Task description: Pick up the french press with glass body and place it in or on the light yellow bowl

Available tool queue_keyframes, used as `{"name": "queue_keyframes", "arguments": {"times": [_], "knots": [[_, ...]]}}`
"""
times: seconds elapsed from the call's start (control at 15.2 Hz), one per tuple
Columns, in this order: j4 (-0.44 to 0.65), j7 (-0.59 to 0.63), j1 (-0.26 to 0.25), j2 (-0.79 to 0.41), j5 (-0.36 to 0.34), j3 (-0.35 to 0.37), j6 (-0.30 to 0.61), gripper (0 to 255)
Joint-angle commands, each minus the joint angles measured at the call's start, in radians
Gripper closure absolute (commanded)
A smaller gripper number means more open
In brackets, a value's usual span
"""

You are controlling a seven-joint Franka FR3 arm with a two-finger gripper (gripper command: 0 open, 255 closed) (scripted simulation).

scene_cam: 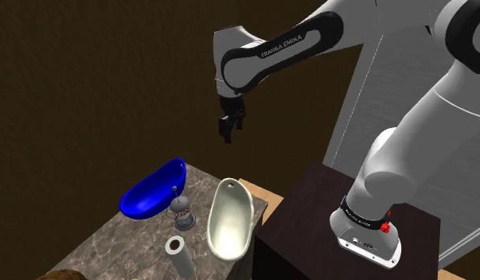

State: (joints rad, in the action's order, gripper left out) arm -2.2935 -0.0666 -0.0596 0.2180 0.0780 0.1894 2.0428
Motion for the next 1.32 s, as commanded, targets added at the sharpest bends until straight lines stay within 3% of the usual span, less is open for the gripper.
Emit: {"name": "queue_keyframes", "arguments": {"times": [0.0,0.59,1.25], "knots": [[0.027,0.0,-0.01,-0.073,-0.016,0.018,0.043,0],[0.228,0.022,-0.065,-0.415,-0.134,0.068,0.155,0],[0.549,0.032,-0.18,-0.794,-0.278,0.069,0.173,0]]}}
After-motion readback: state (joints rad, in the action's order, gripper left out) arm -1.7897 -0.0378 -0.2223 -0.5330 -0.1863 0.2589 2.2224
